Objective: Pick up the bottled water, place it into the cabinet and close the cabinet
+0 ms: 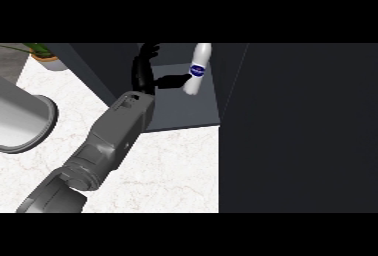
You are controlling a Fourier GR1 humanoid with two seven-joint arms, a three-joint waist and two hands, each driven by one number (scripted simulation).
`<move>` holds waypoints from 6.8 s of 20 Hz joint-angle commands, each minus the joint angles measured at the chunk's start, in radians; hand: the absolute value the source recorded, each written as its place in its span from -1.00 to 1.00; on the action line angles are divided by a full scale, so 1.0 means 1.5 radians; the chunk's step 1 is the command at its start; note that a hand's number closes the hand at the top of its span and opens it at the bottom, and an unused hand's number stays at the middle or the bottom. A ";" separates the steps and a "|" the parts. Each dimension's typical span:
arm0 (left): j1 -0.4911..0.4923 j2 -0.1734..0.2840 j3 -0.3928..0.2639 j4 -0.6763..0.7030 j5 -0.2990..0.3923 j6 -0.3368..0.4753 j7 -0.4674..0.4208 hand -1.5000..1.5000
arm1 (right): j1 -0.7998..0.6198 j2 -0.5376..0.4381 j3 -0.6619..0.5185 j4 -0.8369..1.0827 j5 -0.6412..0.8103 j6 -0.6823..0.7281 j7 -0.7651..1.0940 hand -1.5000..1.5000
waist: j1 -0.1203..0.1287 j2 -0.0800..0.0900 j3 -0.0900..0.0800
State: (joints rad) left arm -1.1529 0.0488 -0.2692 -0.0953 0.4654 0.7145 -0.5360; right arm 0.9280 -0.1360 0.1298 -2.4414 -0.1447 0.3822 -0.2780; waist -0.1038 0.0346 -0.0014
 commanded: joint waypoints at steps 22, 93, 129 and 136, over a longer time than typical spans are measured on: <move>0.030 -0.032 0.057 -0.118 0.046 -0.215 -0.117 -1.00 | 0.041 0.016 0.035 -0.106 -0.035 -0.014 0.084 -1.00 | 0.051 -0.021 0.000; 0.998 0.410 0.020 -1.203 0.301 -0.518 0.002 -1.00 | -0.122 -0.157 0.493 -0.086 0.133 0.076 0.173 1.00 | 0.149 -0.017 -0.009; 0.990 0.489 0.091 -1.177 0.359 -0.633 0.028 -1.00 | -0.404 -0.207 0.363 -0.029 0.084 0.118 0.271 1.00 | 0.226 0.005 -0.020; 0.985 0.493 0.099 -1.178 0.359 -0.638 0.026 -1.00 | -0.380 -0.192 0.387 -0.007 0.035 0.124 0.266 1.00 | 0.245 0.019 -0.018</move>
State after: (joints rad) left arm 0.3304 0.7822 -0.1322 -1.8651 0.9998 -0.2367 -0.4953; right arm 0.3759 -0.4901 0.5915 -2.4755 -0.0341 0.5915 0.0549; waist 0.2477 0.0476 -0.0326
